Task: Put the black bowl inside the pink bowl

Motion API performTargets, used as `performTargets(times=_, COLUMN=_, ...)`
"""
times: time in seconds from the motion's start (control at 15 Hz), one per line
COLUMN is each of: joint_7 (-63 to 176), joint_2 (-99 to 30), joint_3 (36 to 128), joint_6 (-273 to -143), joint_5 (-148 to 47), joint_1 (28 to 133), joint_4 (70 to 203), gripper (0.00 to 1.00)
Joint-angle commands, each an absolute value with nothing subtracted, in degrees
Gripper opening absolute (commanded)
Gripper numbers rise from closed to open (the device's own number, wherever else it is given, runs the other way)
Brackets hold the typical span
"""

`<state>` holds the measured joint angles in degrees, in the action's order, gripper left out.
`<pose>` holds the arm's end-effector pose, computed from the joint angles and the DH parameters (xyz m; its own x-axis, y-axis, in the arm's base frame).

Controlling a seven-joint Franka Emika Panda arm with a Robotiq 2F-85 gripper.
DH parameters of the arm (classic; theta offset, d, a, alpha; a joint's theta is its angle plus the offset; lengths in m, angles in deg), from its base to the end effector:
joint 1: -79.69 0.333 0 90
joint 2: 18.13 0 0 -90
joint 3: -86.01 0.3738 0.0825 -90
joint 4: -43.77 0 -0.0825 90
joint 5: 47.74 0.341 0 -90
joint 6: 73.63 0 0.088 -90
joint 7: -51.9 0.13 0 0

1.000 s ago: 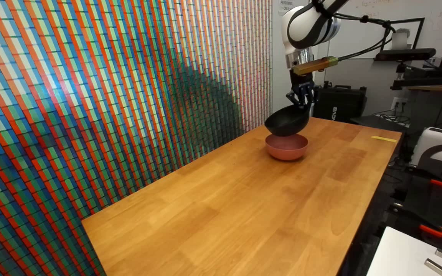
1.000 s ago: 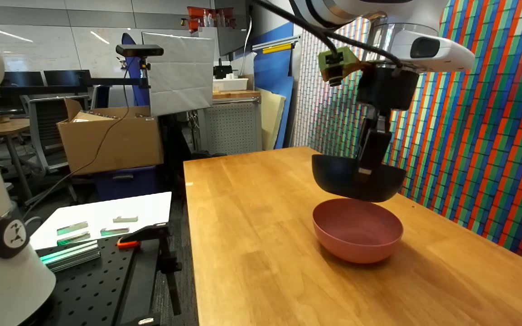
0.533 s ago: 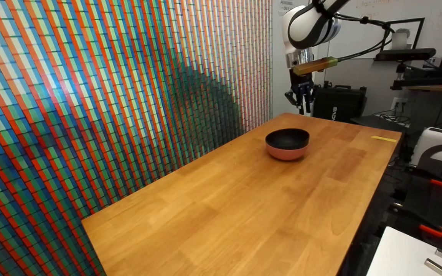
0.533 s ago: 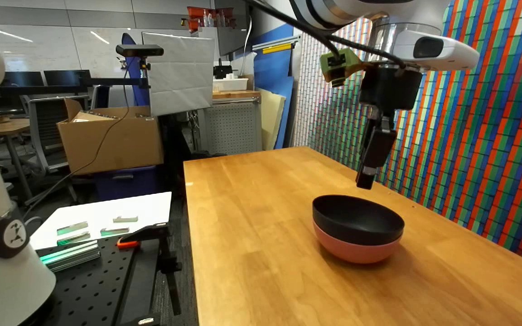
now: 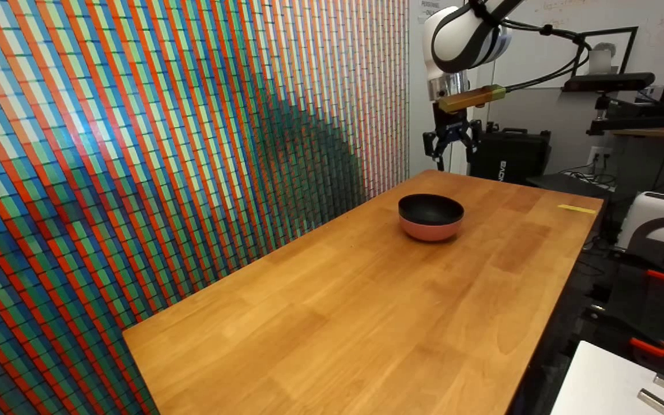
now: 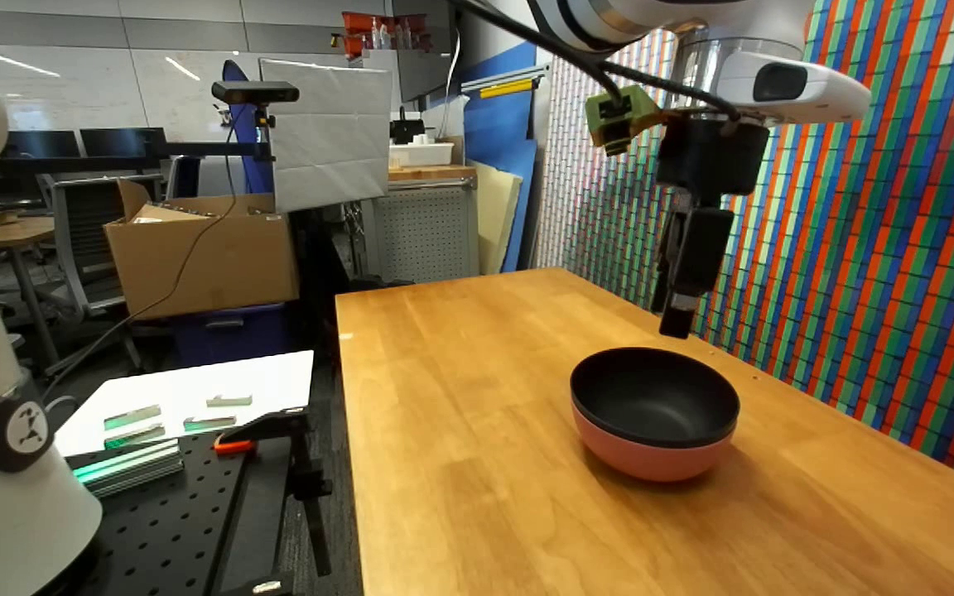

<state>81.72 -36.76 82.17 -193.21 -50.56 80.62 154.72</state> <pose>0.5763 -0.0300 0.3644 0.8462 -0.5189 -0.1214 -0.5033 -0.8530 0.1379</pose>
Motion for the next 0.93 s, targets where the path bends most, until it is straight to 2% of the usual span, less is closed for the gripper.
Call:
performTargets(times=0.0, joint_7=78.8, joint_2=-34.4, joint_3=83.1, joint_6=-191.2, joint_5=-51.3, joint_1=82.5, joint_4=153.2, gripper=1.00)
performTargets(times=0.87, joint_7=66.8, joint_2=-32.9, joint_3=88.3, joint_6=-183.2, joint_5=-60.6, joint_1=88.4, joint_4=140.3, gripper=1.00)
